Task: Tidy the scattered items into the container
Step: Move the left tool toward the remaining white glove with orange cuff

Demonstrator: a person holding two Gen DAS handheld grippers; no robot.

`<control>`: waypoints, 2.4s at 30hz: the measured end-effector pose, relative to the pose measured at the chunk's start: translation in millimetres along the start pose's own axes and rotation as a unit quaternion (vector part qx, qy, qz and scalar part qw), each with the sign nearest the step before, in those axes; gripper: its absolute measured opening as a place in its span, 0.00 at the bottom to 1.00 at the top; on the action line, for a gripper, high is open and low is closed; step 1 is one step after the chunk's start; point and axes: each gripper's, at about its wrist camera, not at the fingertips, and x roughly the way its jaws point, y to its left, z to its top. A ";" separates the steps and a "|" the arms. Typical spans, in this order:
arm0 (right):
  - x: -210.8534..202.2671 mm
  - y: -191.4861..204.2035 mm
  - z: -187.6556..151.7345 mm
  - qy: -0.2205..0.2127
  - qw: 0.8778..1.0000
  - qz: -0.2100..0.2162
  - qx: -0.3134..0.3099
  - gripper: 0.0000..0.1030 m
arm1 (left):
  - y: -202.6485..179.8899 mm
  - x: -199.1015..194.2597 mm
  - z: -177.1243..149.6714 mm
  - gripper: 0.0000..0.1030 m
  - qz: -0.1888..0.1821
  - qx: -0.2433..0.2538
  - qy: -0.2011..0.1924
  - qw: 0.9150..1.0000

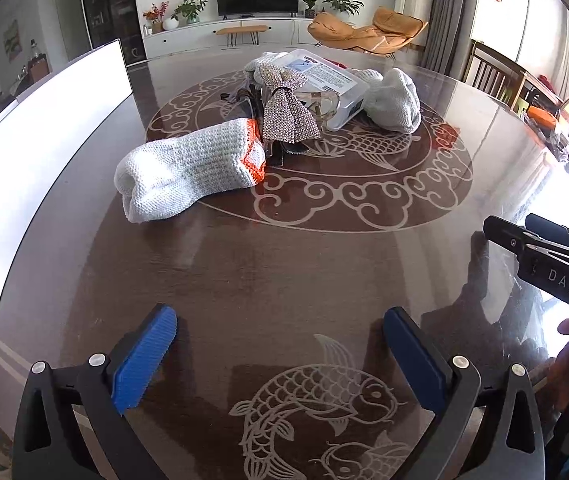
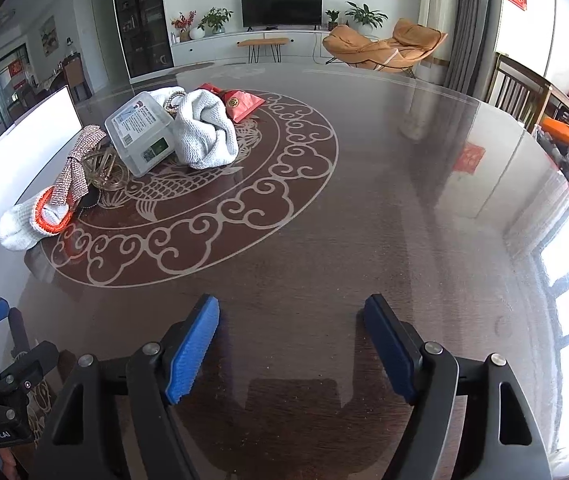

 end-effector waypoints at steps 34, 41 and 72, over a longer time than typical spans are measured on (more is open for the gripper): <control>-0.7 -0.6 -0.5 0.000 1.000 -0.002 -0.001 0.74 | -1.5 -1.7 -4.5 1.00 0.005 -0.003 -0.002 1.000; -0.7 -0.6 -0.4 0.000 1.000 -0.002 -0.001 0.74 | -1.8 -1.6 -4.8 1.00 0.004 0.000 0.000 1.000; -0.9 -0.5 -0.4 0.000 1.000 -0.002 -0.001 0.74 | 26.5 -1.9 9.1 1.00 -0.037 0.065 0.034 0.997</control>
